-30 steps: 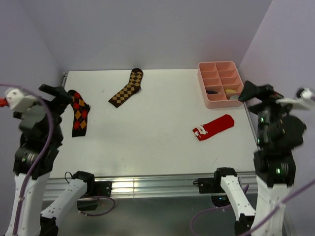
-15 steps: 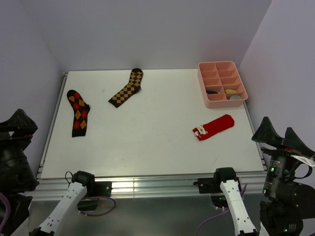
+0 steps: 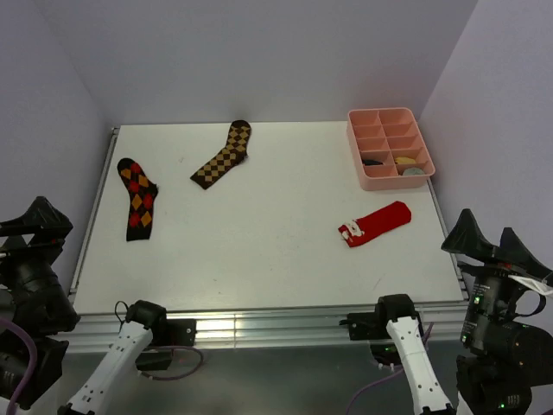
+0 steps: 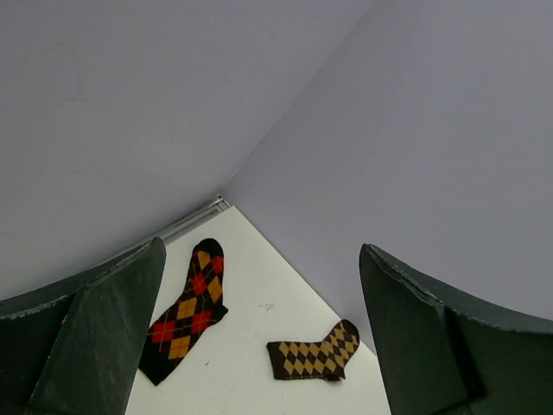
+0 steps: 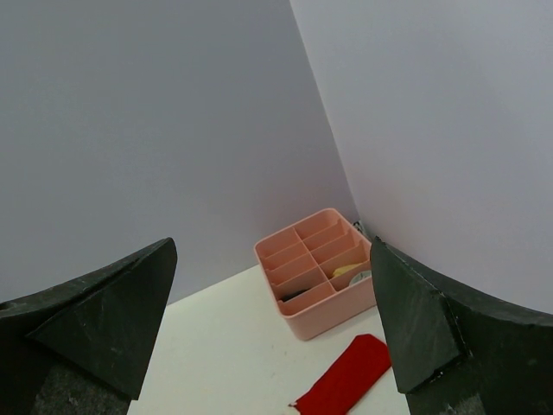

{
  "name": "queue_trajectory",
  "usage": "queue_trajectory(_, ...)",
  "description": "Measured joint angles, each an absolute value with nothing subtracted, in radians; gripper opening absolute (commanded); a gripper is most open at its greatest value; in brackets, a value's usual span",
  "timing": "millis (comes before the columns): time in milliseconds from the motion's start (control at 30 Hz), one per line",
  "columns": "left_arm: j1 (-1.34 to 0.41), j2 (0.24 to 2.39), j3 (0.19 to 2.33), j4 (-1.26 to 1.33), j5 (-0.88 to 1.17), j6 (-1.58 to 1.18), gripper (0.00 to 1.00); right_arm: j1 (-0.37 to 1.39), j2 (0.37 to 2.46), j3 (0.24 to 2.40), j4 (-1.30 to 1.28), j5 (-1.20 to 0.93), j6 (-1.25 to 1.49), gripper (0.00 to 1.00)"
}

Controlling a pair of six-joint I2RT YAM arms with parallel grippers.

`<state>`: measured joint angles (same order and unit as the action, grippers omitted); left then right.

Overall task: Roll the socks
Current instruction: Reset both arms

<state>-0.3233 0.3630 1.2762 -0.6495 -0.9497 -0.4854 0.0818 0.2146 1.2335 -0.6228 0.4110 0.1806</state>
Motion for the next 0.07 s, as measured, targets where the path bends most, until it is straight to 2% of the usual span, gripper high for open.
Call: queue_trajectory(67, -0.327, 0.356, 1.262, -0.627, -0.958, -0.482, 0.99, 0.083, 0.215, 1.231, -0.622, 0.411, 0.181, 1.00)
